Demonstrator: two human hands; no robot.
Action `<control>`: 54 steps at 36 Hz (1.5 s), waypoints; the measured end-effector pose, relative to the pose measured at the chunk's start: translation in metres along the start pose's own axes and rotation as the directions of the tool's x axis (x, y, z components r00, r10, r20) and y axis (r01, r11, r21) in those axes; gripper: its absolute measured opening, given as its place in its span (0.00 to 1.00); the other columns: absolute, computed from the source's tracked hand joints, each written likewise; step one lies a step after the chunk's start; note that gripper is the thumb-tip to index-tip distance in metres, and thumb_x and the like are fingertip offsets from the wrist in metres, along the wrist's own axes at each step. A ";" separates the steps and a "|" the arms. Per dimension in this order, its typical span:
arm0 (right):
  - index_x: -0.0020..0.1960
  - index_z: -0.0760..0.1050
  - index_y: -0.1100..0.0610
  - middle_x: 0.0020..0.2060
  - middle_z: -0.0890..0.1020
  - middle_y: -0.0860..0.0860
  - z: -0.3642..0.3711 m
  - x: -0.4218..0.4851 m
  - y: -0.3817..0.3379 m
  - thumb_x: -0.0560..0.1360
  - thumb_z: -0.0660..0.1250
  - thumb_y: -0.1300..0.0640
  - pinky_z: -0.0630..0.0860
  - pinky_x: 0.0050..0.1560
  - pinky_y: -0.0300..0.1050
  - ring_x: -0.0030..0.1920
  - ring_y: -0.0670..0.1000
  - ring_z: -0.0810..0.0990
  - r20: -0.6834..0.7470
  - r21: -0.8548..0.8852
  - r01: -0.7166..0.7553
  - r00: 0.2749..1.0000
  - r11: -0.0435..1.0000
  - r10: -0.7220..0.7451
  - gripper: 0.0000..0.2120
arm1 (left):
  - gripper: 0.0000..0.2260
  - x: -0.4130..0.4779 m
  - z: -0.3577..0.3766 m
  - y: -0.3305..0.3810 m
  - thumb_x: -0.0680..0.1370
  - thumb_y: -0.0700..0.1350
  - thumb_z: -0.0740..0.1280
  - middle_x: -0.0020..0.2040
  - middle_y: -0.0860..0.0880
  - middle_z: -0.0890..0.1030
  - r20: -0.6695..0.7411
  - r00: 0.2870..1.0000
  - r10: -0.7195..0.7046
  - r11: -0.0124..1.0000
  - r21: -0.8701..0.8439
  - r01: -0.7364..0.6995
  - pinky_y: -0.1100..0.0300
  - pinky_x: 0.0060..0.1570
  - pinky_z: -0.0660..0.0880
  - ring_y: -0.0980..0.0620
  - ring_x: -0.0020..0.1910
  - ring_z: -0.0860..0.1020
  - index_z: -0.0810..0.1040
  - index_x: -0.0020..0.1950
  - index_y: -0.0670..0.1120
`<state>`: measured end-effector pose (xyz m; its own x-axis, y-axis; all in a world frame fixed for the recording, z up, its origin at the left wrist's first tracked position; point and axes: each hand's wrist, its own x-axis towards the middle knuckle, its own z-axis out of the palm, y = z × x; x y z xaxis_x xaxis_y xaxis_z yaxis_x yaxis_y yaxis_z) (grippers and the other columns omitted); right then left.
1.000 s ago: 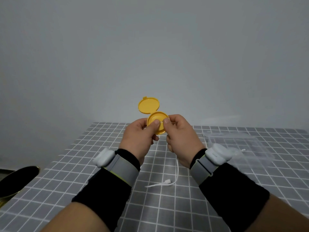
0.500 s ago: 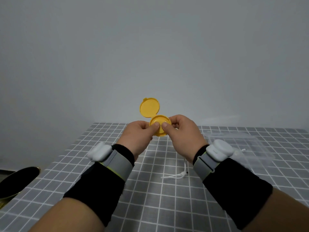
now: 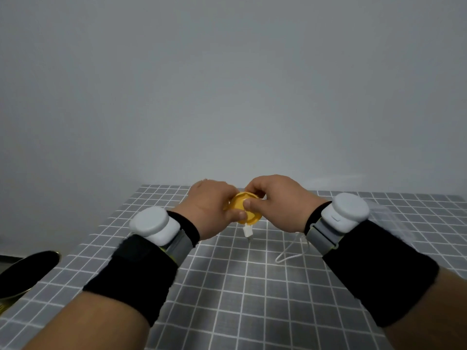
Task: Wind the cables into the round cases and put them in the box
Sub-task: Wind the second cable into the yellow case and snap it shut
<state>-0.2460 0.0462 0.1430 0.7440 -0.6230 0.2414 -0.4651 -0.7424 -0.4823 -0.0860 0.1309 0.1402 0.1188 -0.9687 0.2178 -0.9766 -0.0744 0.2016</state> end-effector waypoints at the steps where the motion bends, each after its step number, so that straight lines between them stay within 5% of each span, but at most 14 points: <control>1: 0.54 0.79 0.47 0.47 0.81 0.44 0.000 -0.001 0.001 0.78 0.66 0.48 0.76 0.51 0.44 0.47 0.46 0.78 -0.005 0.011 0.004 1.000 1.000 -0.004 0.07 | 0.11 -0.001 0.001 0.001 0.76 0.56 0.71 0.47 0.53 0.81 0.001 1.000 -0.022 0.998 -0.065 0.022 0.53 0.57 0.71 0.48 0.53 0.78 0.80 0.52 0.51; 4: 0.53 0.78 0.45 0.45 0.81 0.44 0.003 -0.003 0.007 0.76 0.69 0.48 0.72 0.45 0.40 0.42 0.42 0.77 -0.077 0.112 0.020 0.997 0.993 -0.011 0.06 | 0.08 -0.006 0.005 -0.001 0.74 0.53 0.74 0.40 0.52 0.81 0.013 0.996 -0.090 0.934 -0.347 0.089 0.53 0.46 0.77 0.49 0.43 0.80 0.79 0.45 0.51; 8: 0.52 0.74 0.43 0.45 0.81 0.44 0.010 -0.006 0.012 0.78 0.68 0.52 0.76 0.44 0.42 0.36 0.45 0.77 -0.244 0.337 0.071 0.970 0.939 0.014 0.06 | 0.07 -0.009 0.010 -0.003 0.73 0.50 0.75 0.41 0.48 0.85 -0.017 0.987 -0.161 0.807 -0.578 0.121 0.47 0.47 0.82 0.47 0.41 0.83 0.82 0.46 0.50; 12: 0.51 0.75 0.43 0.50 0.77 0.46 0.022 -0.009 0.013 0.80 0.63 0.55 0.77 0.44 0.41 0.38 0.45 0.76 -0.371 0.295 0.147 0.928 0.944 -0.029 0.07 | 0.07 -0.008 0.012 -0.001 0.73 0.51 0.75 0.43 0.47 0.85 -0.049 0.975 -0.217 0.759 -0.637 0.136 0.51 0.44 0.83 0.48 0.41 0.84 0.83 0.46 0.50; 19: 0.66 0.74 0.49 0.56 0.68 0.44 0.034 -0.015 0.013 0.76 0.67 0.56 0.68 0.44 0.27 0.40 0.36 0.70 -0.407 0.168 0.189 0.907 0.967 -0.106 0.18 | 0.05 -0.007 0.018 0.004 0.76 0.49 0.73 0.41 0.47 0.84 -0.024 0.951 -0.308 0.589 -0.790 0.171 0.55 0.41 0.78 0.52 0.38 0.79 0.84 0.46 0.48; 25: 0.62 0.76 0.51 0.57 0.69 0.45 0.033 -0.014 0.017 0.75 0.70 0.51 0.68 0.43 0.28 0.44 0.33 0.71 -0.369 0.002 0.225 0.906 0.974 -0.208 0.16 | 0.07 -0.009 0.019 0.001 0.79 0.47 0.69 0.37 0.51 0.81 0.041 0.956 -0.289 0.523 -0.830 0.194 0.64 0.35 0.74 0.58 0.32 0.76 0.83 0.49 0.44; 33: 0.62 0.74 0.50 0.56 0.68 0.42 0.026 -0.010 0.015 0.74 0.71 0.42 0.67 0.45 0.28 0.48 0.32 0.70 -0.365 0.012 0.205 0.912 0.979 -0.187 0.20 | 0.07 -0.008 0.017 0.004 0.79 0.46 0.68 0.41 0.47 0.82 0.052 0.958 -0.282 0.475 -0.860 0.186 0.57 0.43 0.74 0.52 0.41 0.77 0.83 0.50 0.43; 42: 0.64 0.75 0.50 0.59 0.67 0.44 0.023 -0.012 0.012 0.76 0.69 0.46 0.79 0.49 0.51 0.47 0.50 0.78 -0.282 -0.091 0.247 0.923 0.965 -0.263 0.18 | 0.11 -0.012 0.020 0.000 0.80 0.49 0.66 0.35 0.52 0.80 0.019 0.968 -0.249 0.456 -0.880 0.135 0.57 0.39 0.71 0.59 0.32 0.75 0.83 0.46 0.44; 47: 0.64 0.75 0.47 0.60 0.66 0.44 0.017 -0.012 0.012 0.75 0.69 0.47 0.80 0.49 0.51 0.48 0.51 0.79 -0.220 -0.086 0.257 0.937 0.963 -0.270 0.17 | 0.09 -0.013 0.019 -0.001 0.77 0.50 0.70 0.40 0.50 0.83 0.041 0.970 -0.239 0.485 -0.860 0.156 0.55 0.43 0.73 0.54 0.40 0.78 0.84 0.48 0.45; 54: 0.66 0.71 0.45 0.60 0.67 0.44 0.014 -0.012 0.010 0.74 0.70 0.48 0.78 0.49 0.42 0.46 0.41 0.75 -0.214 -0.015 0.223 0.952 0.975 -0.221 0.21 | 0.05 -0.009 0.018 0.001 0.76 0.46 0.72 0.37 0.51 0.83 0.026 0.959 -0.283 0.478 -0.863 0.165 0.56 0.40 0.73 0.56 0.36 0.78 0.84 0.46 0.45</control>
<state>-0.2530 0.0496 0.1232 0.7079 -0.4819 0.5164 -0.2947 -0.8660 -0.4040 -0.0915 0.1357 0.1216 0.3857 -0.9139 0.1266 -0.2924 0.0091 0.9563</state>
